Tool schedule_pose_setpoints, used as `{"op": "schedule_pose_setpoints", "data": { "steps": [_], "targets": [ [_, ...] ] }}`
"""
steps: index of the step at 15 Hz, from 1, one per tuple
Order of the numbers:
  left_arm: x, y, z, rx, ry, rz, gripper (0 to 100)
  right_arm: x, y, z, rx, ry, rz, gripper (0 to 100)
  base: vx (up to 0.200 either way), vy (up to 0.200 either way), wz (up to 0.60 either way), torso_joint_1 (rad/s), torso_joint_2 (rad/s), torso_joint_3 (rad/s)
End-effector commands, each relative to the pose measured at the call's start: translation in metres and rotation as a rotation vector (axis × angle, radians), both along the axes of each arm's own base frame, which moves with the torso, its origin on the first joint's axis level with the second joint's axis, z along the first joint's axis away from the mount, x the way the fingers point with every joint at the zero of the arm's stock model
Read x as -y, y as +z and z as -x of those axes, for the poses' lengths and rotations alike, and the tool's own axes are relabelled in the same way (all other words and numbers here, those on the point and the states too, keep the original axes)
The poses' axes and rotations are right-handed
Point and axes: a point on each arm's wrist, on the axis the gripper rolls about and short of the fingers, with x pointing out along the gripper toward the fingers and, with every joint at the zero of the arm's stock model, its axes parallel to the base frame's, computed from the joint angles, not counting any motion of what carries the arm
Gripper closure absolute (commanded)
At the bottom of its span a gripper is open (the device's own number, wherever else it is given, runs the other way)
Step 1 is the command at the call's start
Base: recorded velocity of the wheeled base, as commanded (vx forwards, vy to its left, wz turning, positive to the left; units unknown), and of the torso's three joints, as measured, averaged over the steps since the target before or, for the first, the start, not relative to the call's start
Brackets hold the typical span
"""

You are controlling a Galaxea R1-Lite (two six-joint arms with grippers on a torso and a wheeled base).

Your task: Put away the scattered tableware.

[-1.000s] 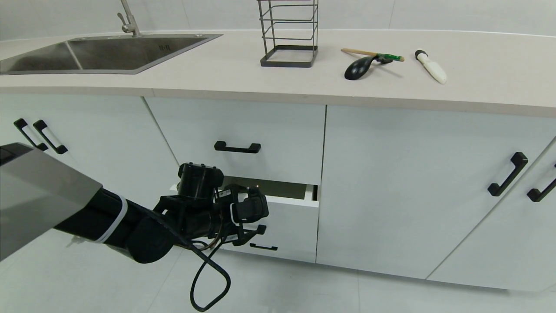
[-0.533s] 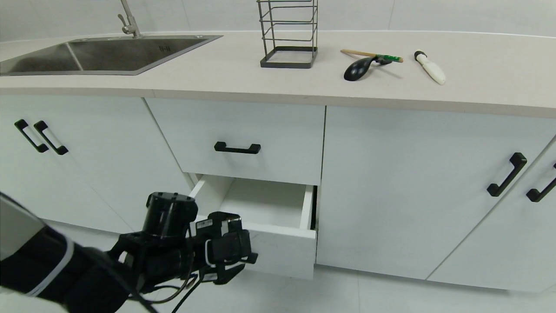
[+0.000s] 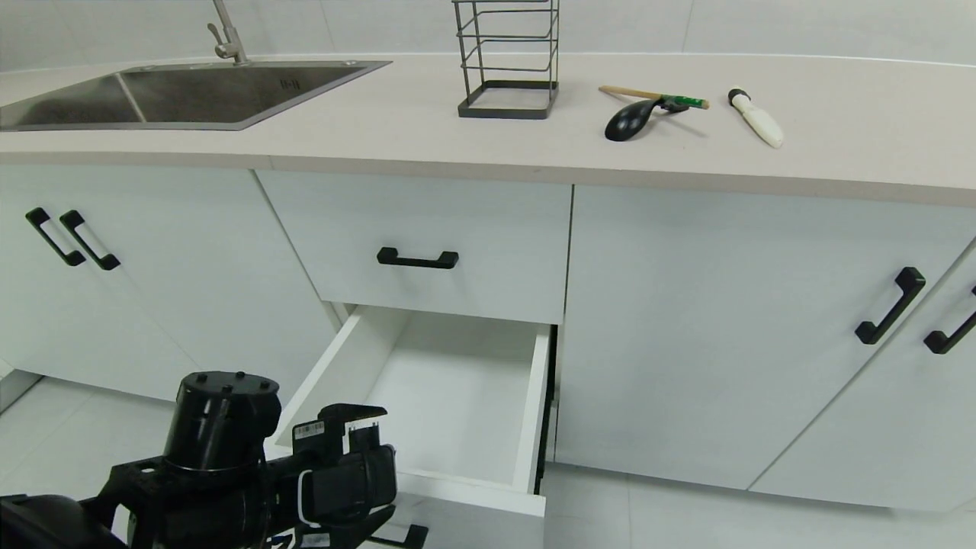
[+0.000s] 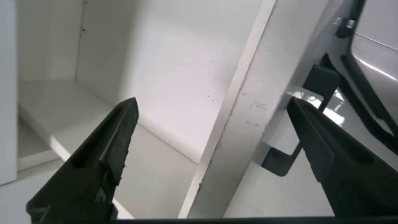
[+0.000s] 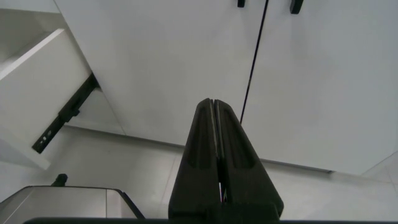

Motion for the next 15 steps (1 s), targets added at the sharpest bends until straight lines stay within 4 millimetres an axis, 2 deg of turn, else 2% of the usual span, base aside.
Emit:
{"op": "schedule_pose_setpoints", "data": {
  "steps": [1,6,8,10,11,12,13,14,15],
  "targets": [
    [-0.002,0.0,0.004,0.003,-0.003,0.001,0,0.0,0.0,0.0,-0.001,0.002,0.0,100,0.0,0.0,0.0,0.0,0.0,0.0],
    [-0.007,0.013,0.02,0.048,-0.031,0.043,0,0.0,0.0,0.0,-0.001,0.0,0.0,100,0.0,0.0,0.0,0.0,0.0,0.0],
    [-0.003,0.036,0.029,0.132,-0.078,0.12,0,0.0,0.0,0.0,-0.001,0.002,0.0,100,0.0,0.0,0.0,0.0,0.0,0.0],
    [0.005,0.08,0.039,0.223,-0.076,0.341,0,0.0,0.0,0.0,-0.001,0.0,0.0,100,0.0,0.0,0.0,0.0,0.0,0.0],
    [0.004,0.093,0.042,0.235,-0.048,0.414,0,0.0,0.0,0.0,-0.001,0.0,0.0,100,0.0,0.0,0.0,0.0,0.0,0.0],
    [-0.003,0.125,0.051,0.258,0.078,0.621,0,0.0,0.0,0.0,-0.001,0.0,0.0,100,0.0,0.0,0.0,0.0,0.0,0.0],
    [-0.004,0.133,0.053,0.247,0.122,0.692,0,0.0,0.0,0.0,-0.001,0.0,0.0,100,0.0,0.0,0.0,0.0,0.0,0.0],
    [-0.007,0.14,0.058,0.15,0.185,0.862,0,0.0,0.0,0.0,-0.001,0.0,0.0,100,0.0,0.0,0.0,0.0,0.0,0.0],
    [-0.008,0.136,0.062,0.072,0.204,0.941,0,0.0,0.0,0.0,-0.001,0.002,0.0,100,0.0,0.0,0.0,0.0,0.0,0.0]
  ]
}}
